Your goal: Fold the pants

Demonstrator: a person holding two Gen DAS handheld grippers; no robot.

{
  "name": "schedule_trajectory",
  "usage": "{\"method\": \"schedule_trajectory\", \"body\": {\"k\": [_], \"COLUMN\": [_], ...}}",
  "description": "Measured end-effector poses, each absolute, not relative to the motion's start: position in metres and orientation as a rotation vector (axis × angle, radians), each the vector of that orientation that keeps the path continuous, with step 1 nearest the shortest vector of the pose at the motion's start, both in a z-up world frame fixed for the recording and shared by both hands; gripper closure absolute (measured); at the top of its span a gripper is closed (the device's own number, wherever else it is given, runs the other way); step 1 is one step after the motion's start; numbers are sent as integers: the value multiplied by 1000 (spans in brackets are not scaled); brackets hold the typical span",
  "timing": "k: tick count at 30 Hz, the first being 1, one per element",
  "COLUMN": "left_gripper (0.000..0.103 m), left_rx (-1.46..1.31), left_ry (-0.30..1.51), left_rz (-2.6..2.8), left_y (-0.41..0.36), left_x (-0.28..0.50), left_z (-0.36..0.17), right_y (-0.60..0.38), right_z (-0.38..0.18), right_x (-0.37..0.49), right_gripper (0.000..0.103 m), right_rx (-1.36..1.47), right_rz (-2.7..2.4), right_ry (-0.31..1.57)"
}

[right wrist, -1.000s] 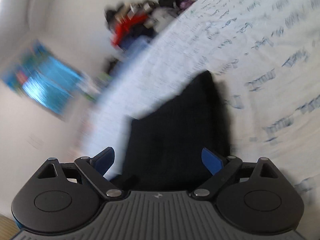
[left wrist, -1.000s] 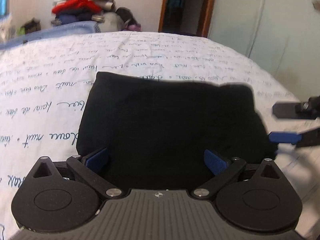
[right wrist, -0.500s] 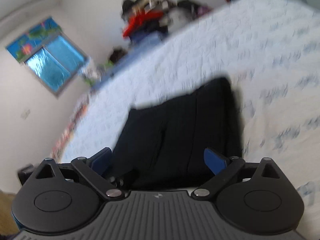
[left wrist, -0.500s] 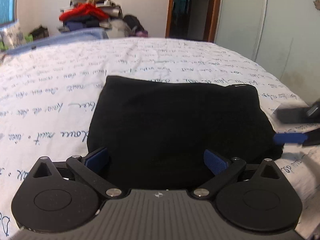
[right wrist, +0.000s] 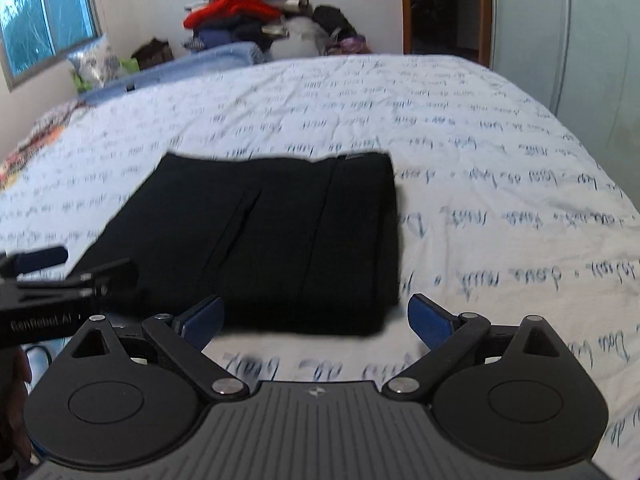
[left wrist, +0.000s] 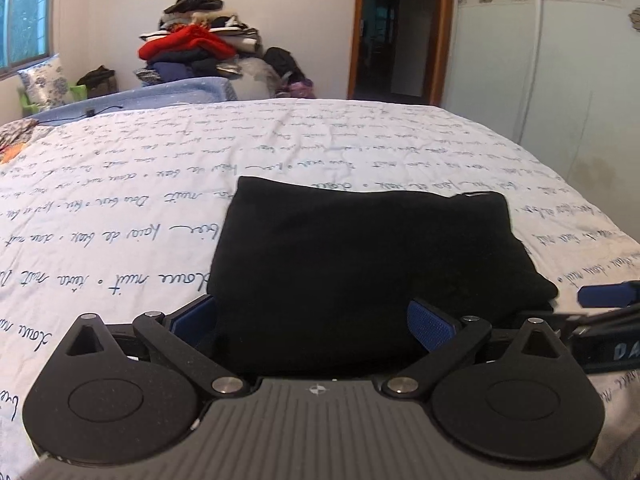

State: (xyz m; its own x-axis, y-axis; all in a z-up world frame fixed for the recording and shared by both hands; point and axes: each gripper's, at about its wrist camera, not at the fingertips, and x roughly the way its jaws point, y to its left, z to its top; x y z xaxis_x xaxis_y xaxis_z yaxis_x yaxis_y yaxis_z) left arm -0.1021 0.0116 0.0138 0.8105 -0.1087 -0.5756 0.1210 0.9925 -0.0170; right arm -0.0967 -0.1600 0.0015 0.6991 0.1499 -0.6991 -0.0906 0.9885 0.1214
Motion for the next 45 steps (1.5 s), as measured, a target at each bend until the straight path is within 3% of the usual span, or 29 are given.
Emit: {"method": "schedule_trajectory", "body": {"k": [12,20,23,45], "left_gripper": [1,0,0,0], "left_rx": [27,-69,-22,6], "left_ry": [706,857,834,793], "left_rz": [-172,-64,-43,-14], "left_y": [17,16,12,8], "left_x": [-111,-138,-146,-153], "left_z": [16,-12,-15,-22], "right_y": [-147,-147,-144,-141], "right_z": [-3,-34,-40,-41], "right_x": [-135,-158,-169,-173], "right_gripper": [4,0,0,0], "right_rx": [77,5,-40,-22], "right_rz": [3,71,89,61], "right_ry": [856,868,792,763]}}
